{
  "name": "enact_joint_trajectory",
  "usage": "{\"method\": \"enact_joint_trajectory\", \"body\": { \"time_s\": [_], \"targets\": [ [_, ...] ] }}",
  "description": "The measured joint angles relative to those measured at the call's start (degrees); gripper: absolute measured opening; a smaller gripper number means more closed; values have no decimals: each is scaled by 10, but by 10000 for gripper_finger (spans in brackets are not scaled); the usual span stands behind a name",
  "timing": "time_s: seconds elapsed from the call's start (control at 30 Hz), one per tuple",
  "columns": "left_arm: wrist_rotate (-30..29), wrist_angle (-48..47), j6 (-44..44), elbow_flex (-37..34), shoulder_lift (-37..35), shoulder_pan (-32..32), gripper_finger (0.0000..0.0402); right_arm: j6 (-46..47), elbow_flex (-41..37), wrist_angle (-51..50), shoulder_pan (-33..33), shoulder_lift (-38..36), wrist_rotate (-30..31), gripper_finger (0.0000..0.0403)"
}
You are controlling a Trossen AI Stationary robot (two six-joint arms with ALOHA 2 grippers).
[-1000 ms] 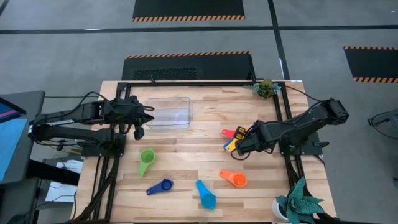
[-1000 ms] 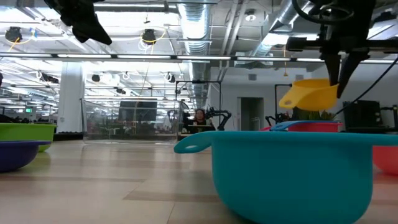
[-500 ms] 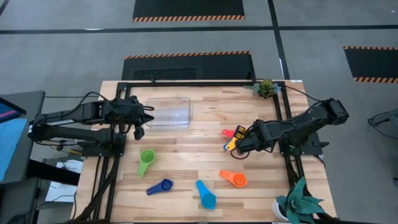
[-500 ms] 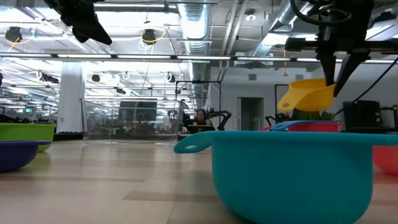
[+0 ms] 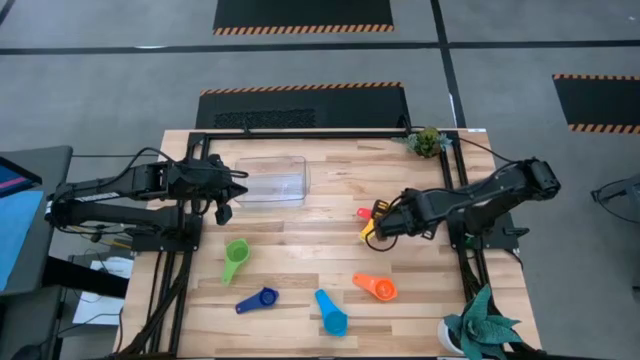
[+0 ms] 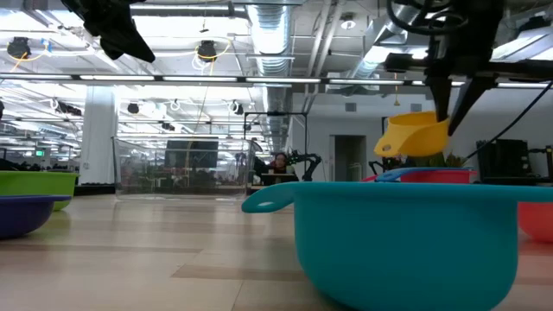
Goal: Nest measuring cups in basket
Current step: Stack the yellow measuring cup on top of the blue measuring cup, then move the green measuring cup to the center of the table
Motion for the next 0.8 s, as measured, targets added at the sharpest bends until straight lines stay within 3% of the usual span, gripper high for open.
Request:
{"method": "enact_joint_trajectory", "body": {
  "time_s": [0.6, 0.8],
  "targets": [
    [3, -15, 0, 0, 0, 0, 0, -23, 0, 9, -11, 0, -54, 175],
    [2, -27, 0, 0, 0, 0, 0, -217, 0, 154, 15, 0, -56, 180]
  ]
}}
